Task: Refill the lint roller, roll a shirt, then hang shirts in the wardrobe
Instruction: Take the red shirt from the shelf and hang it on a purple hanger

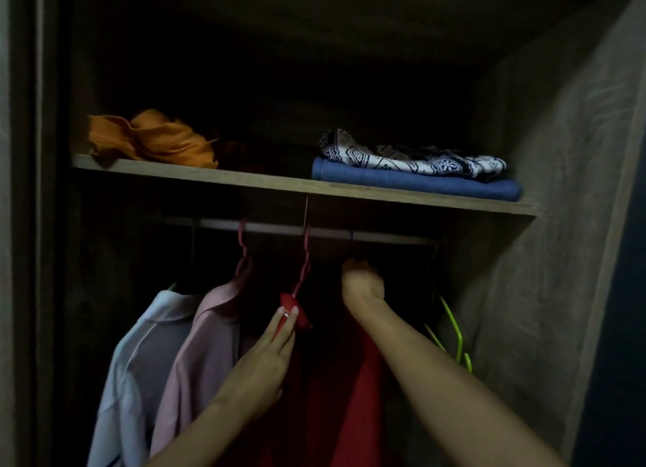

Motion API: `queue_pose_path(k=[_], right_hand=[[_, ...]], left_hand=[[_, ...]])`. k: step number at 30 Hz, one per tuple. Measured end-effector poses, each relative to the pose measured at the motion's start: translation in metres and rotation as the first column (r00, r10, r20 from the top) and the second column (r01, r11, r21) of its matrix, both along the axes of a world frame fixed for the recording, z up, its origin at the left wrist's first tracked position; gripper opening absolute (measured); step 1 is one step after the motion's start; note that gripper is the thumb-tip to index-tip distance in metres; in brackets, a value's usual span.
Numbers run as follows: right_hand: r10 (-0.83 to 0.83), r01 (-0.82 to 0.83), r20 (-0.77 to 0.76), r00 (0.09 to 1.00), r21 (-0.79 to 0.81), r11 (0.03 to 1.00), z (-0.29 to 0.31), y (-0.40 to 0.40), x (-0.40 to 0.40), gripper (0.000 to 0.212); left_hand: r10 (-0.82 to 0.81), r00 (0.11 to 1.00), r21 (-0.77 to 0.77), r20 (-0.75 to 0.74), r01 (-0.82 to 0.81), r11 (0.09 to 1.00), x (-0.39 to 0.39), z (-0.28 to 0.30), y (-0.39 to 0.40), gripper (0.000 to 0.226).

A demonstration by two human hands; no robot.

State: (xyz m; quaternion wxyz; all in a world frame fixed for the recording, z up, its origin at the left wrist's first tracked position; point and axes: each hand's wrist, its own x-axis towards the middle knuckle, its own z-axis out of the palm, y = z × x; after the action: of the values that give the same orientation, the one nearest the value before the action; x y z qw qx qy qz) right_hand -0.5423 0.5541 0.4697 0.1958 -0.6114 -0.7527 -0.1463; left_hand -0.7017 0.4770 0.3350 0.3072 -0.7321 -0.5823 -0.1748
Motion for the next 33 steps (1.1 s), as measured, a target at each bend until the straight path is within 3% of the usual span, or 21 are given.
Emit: queue_pose_path(k=[3, 7, 10, 12, 17, 21, 25, 29, 33], right_hand=[[0.029, -0.030, 0.012, 1.000, 0.040, 0.999, -0.014, -0.003, 0.004, 0.029], [0.101, -0.084, -0.120, 0.988, 0.136, 0.987, -0.046, -0.014, 0.008, 0.025], [0.207, -0.184, -0.119, 0.971, 0.181, 0.966, -0.085, -0.030, 0.014, 0.074], [0.241, -0.223, -0.108, 0.965, 0.153, 0.963, -0.101, -0.038, 0.020, 0.087], [0.181, -0.165, -0.211, 0.961, 0.091, 0.982, -0.095, -0.042, 0.033, 0.075], [0.185, -0.174, -0.173, 0.967, 0.076, 0.982, -0.096, -0.048, 0.032, 0.079], [0.200, -0.186, -0.168, 0.965, 0.097, 0.978, -0.095, -0.056, 0.033, 0.074], [0.336, -0.275, -0.160, 0.928, 0.313, 0.909, -0.070, -0.089, 0.026, 0.063], [0.577, -0.481, 0.001, 0.817, 0.553, 0.680, -0.006, -0.132, -0.008, 0.051]], left_hand=[[-0.007, 1.000, 0.016, 0.010, 0.006, 1.000, 0.000, -0.003, 0.001, 0.103], [-0.022, 0.999, 0.028, 0.035, 0.021, 0.999, -0.002, -0.008, 0.005, 0.103], [-0.029, 0.998, 0.047, 0.058, 0.026, 0.999, -0.003, -0.010, 0.007, 0.106], [-0.026, 0.999, 0.054, 0.044, 0.023, 0.998, -0.002, -0.010, 0.006, 0.107], [0.002, 1.000, 0.044, 0.024, -0.003, 0.999, 0.004, -0.008, 0.001, 0.109], [-0.036, 0.998, 0.020, 0.047, 0.035, 0.999, 0.009, -0.010, -0.005, 0.108], [-0.095, 0.995, 0.034, -0.025, 0.096, 0.995, 0.015, -0.005, -0.017, 0.095], [-0.130, 0.991, 0.237, 0.028, 0.120, 0.964, 0.011, 0.041, -0.041, 0.066], [-0.138, 0.987, 0.576, 0.088, 0.063, 0.815, -0.023, 0.143, -0.087, 0.062]])
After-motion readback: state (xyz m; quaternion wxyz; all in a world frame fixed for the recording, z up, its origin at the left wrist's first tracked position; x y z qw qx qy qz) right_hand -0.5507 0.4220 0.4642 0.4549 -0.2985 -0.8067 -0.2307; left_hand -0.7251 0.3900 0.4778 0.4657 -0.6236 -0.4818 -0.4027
